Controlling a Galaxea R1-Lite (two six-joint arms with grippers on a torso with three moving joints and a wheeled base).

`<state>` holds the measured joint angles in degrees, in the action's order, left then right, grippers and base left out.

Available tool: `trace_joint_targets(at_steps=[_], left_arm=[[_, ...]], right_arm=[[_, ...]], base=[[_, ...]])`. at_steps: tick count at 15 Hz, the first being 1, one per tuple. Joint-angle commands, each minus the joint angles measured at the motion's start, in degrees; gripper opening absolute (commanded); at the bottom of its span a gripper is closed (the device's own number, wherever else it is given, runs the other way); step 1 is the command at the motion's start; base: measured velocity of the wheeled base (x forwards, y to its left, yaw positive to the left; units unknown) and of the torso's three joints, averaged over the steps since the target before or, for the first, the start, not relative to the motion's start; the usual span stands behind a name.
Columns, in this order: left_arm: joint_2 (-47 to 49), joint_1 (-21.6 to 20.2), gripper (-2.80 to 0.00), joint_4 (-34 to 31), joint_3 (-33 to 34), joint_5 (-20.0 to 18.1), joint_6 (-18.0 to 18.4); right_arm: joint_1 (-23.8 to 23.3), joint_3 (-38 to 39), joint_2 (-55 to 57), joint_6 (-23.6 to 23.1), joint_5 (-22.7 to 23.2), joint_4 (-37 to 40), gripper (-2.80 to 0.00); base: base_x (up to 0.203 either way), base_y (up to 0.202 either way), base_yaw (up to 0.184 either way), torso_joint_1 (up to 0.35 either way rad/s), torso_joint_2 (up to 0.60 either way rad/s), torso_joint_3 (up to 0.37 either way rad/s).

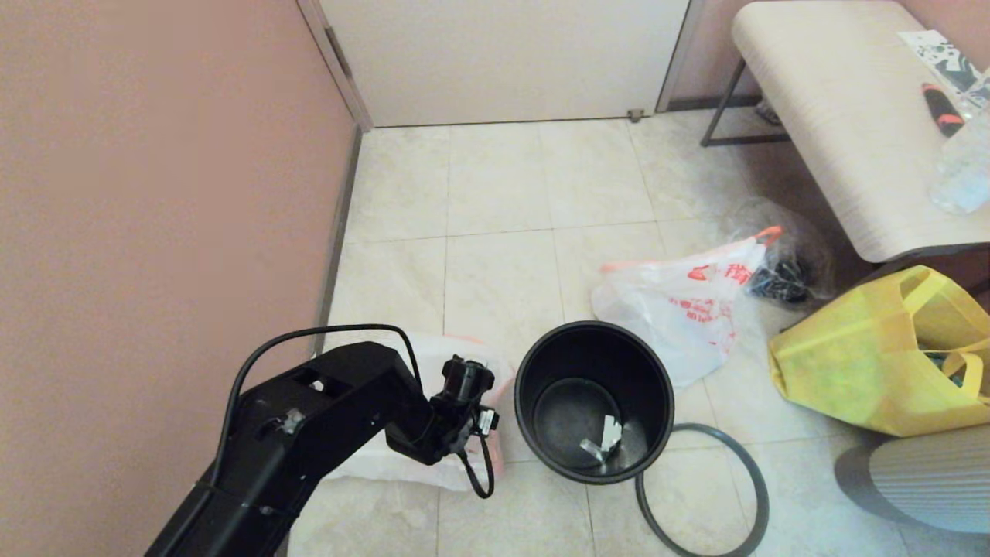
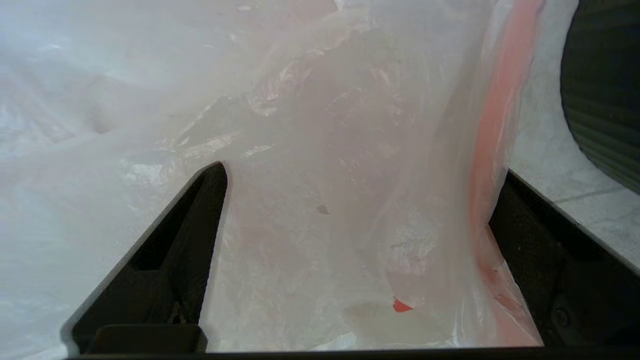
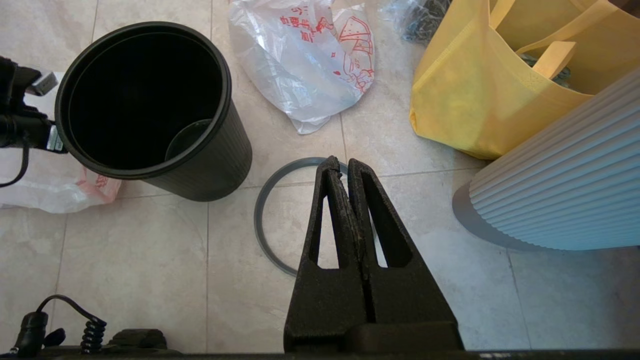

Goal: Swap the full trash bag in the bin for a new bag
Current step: Pick up a new trash bag

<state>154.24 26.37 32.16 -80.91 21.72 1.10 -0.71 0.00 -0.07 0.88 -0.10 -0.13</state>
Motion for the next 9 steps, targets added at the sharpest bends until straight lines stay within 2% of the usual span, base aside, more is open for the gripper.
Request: trace_joint_targets(at_steps=[1, 9], left_arm=[[-1.18, 0.00, -2.80, 0.18, 0.88, 0.22, 0.04], [-1.64, 0.09, -2.80, -1.60, 2.16, 0.01, 0.09]], right_arm=[[0.00, 0.09, 0.07, -0.01, 0.01, -0.04, -2.80], [-0.05, 0.09, 0.07, 0.05, 0.01, -0.04, -2.80]], base=[[0.000, 0.000, 0.000, 0.000, 0.00, 0.000], [0.000, 0.000, 0.000, 0.000, 0.00, 0.000]])
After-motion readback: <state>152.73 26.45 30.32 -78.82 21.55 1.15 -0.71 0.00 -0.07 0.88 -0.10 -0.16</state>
